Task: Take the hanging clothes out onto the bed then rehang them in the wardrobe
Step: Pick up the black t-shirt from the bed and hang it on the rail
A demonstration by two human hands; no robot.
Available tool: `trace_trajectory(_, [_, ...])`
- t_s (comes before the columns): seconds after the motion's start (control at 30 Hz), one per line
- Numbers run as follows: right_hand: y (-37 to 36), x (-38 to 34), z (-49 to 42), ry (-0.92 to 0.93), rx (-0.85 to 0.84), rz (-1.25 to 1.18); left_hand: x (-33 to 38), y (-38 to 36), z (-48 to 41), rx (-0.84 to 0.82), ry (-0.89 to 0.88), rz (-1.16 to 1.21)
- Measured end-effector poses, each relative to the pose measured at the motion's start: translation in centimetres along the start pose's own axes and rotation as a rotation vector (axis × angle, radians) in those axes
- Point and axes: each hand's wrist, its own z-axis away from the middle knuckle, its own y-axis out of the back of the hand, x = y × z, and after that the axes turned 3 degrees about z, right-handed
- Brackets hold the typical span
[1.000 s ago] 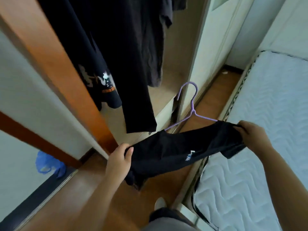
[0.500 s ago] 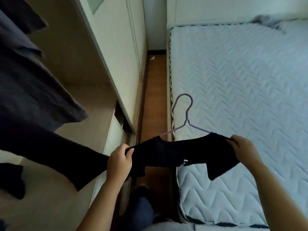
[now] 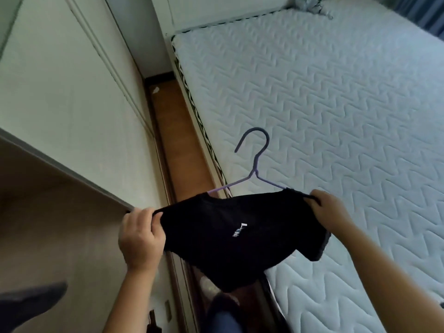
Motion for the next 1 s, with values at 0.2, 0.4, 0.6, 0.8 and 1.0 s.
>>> trace_trajectory(0.2, [-2.1,-5.9,-5.4,0.087,-0.11,0.01,-5.4,0.3,-4.2,0.082,0.022,-0.06])
trace_trajectory(0.4, [-2.9,-9.8,-10.4,0.191,-0.173,-0.032,-7.4,1.1,-5.8,0.116,0.123,-0.095])
trace_trajectory(0.6, [-4.9,-20.2,-16.4,0.499,-0.269,-0.031,-9.2,5.0,-5.1,0.274,0.384,-0.305])
trace_trajectory(0.8, [-7.0,-29.4,-19.4,0.793,-0.341,0.026,-9.4,7.9,-4.1,0.406,0.665,-0.42])
trace_trajectory(1.0, [-7.5,-33.0,-18.5,0.983,-0.337,0.025,-10.2,11.4,-4.9,0.463,0.726,-0.437])
